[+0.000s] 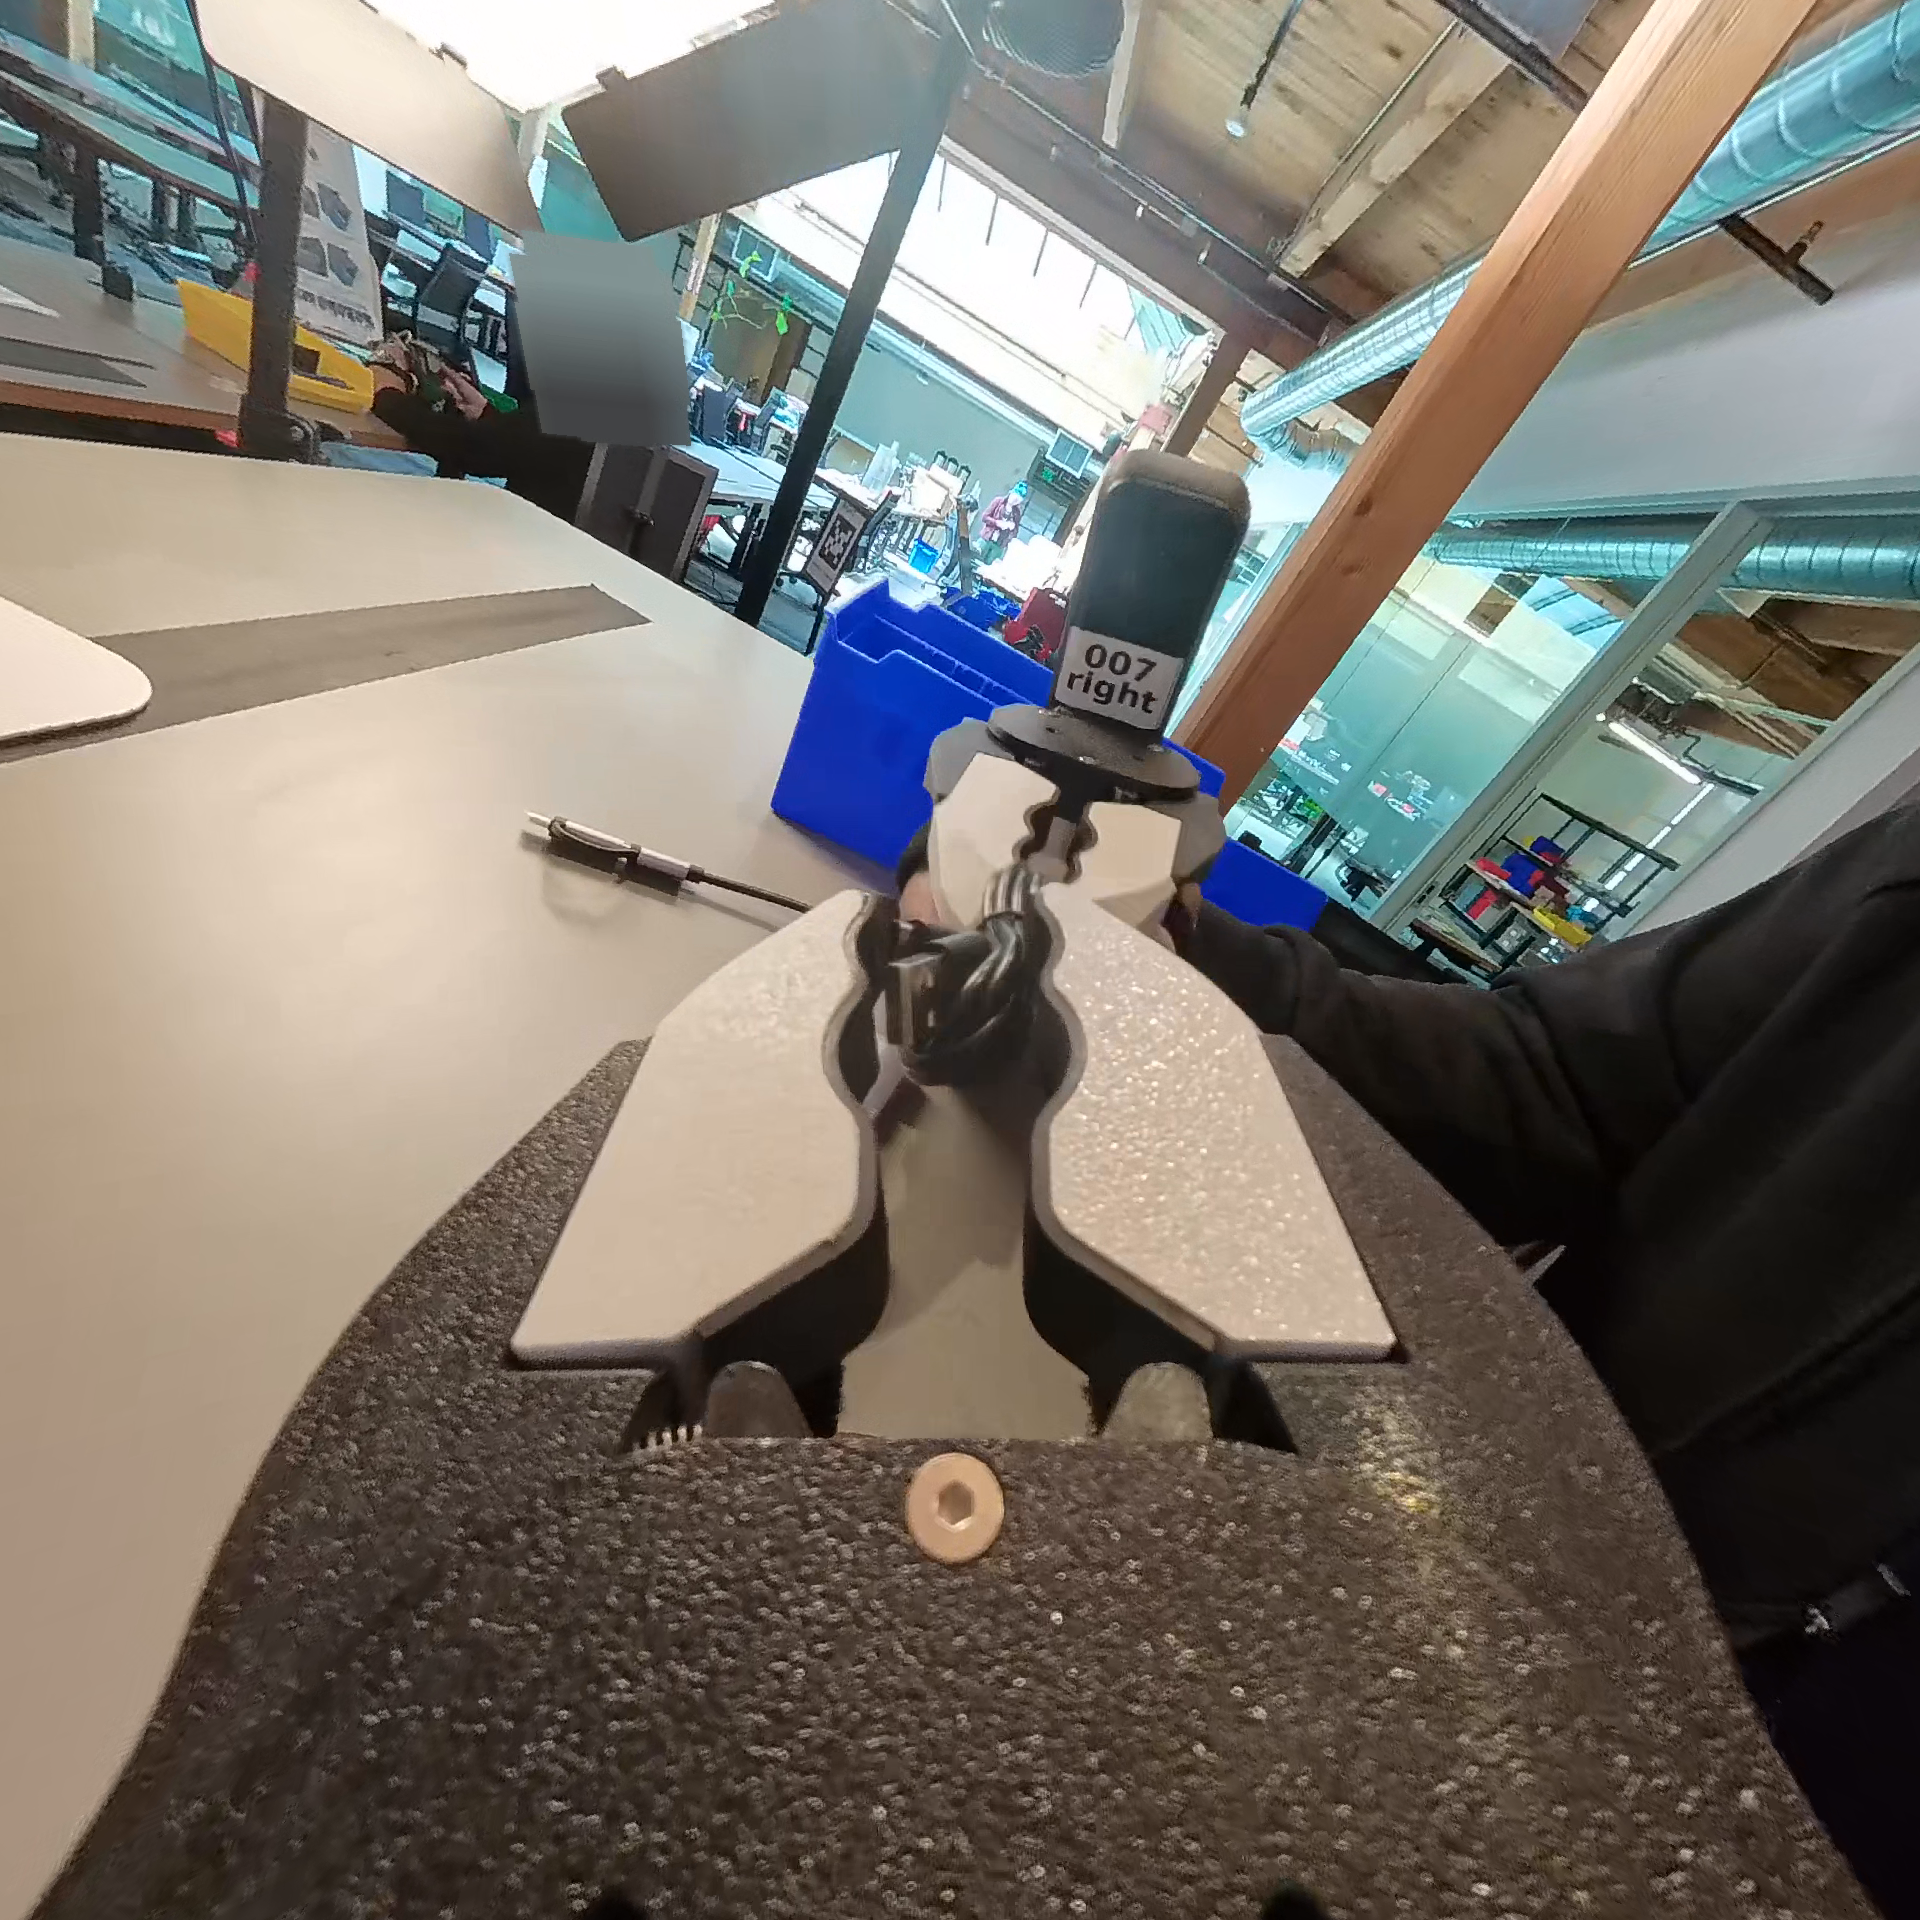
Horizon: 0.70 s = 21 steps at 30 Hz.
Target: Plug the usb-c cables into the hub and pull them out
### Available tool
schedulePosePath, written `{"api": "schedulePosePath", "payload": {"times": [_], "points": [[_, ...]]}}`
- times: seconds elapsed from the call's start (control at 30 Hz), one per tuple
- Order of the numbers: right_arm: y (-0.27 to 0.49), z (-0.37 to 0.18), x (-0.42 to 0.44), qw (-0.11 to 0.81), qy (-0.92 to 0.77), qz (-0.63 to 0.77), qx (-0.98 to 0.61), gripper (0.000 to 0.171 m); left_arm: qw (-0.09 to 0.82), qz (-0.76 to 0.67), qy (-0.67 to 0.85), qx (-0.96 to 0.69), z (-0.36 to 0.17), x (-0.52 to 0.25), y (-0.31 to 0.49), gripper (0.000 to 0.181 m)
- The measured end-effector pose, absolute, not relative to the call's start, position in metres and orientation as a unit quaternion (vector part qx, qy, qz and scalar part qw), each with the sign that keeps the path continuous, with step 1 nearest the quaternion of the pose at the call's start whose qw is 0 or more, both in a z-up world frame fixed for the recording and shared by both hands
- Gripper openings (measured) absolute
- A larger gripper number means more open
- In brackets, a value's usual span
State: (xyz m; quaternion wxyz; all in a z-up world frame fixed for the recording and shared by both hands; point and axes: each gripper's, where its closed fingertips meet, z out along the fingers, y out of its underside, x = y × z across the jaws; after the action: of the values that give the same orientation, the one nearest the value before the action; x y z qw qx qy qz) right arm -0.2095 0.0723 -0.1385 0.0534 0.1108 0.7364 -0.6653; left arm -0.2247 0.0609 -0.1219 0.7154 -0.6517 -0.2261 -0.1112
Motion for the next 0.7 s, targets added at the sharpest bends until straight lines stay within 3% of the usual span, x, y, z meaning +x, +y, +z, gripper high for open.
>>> {"api": "schedulePosePath", "payload": {"times": [0.7], "points": [[0.077,-0.125,-0.232,0.07,0.667,-0.716,0.196,0.008,0.743,-0.145,-0.25,-0.604,-0.115,-0.229,0.07,0.011]]}}
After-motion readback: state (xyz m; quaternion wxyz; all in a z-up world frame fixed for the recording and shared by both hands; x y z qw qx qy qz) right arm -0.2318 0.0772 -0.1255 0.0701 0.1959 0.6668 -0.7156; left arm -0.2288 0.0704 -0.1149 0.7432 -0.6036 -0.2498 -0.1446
